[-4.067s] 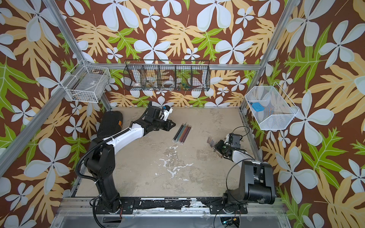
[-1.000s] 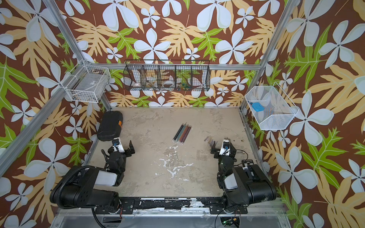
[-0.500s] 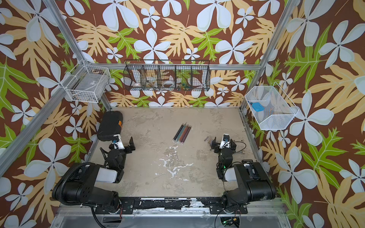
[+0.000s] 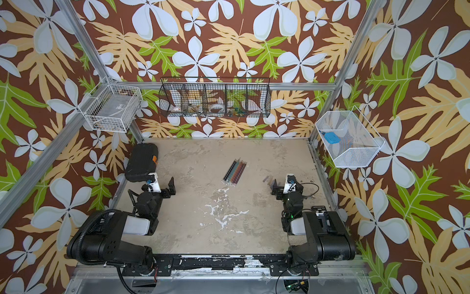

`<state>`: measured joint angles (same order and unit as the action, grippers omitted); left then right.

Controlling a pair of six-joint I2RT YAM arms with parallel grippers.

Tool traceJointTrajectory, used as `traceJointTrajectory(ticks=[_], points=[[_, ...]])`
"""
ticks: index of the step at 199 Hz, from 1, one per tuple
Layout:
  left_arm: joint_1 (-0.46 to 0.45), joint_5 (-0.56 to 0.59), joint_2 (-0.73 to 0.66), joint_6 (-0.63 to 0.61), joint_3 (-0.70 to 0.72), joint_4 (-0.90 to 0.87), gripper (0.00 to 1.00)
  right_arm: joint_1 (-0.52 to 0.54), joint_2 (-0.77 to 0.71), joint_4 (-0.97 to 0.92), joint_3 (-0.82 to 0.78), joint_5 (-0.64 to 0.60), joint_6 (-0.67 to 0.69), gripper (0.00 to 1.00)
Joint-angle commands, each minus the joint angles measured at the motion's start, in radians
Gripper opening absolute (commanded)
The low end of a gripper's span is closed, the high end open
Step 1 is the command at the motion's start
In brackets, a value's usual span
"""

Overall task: Remove the protective cover of the pencils
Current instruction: Reset both arms

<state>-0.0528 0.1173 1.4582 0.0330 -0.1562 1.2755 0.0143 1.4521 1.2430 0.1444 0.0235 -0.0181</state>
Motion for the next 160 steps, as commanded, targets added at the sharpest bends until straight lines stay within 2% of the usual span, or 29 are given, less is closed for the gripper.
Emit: traceJointTrajectory(ticks=[1,8,23,35,44,59,71,80,160], points=[[-0.001,0.003,-0.002,0.008,0.000,0.019,1.00,-0.002,0.015,0.060,0.003,-0.025,-0.016,1.00],[-0.002,0.004,-0.001,0.008,0.000,0.020,1.00,-0.005,0.012,-0.021,0.041,-0.138,-0.071,1.00],[-0.002,0.005,-0.002,0.007,0.000,0.021,1.00,-0.008,0.011,0.019,0.019,-0.168,-0.075,1.00],[-0.002,0.005,-0.002,0.007,0.000,0.021,1.00,0.002,0.013,-0.030,0.045,-0.124,-0.042,1.00],[-0.002,0.005,-0.002,0.007,-0.001,0.021,1.00,0.022,0.021,-0.043,0.059,-0.033,0.022,1.00],[-0.001,0.005,-0.002,0.007,-0.001,0.021,1.00,0.030,0.004,-0.002,0.026,-0.007,0.041,1.00],[-0.002,0.004,-0.002,0.007,-0.001,0.020,1.00,0.021,0.023,-0.058,0.067,-0.062,0.000,1.00],[-0.002,0.005,0.000,0.007,0.000,0.021,1.00,-0.005,0.016,-0.055,0.063,-0.029,-0.019,1.00],[-0.002,0.005,-0.001,0.007,0.000,0.021,1.00,0.010,0.017,-0.057,0.064,-0.058,-0.007,1.00]])
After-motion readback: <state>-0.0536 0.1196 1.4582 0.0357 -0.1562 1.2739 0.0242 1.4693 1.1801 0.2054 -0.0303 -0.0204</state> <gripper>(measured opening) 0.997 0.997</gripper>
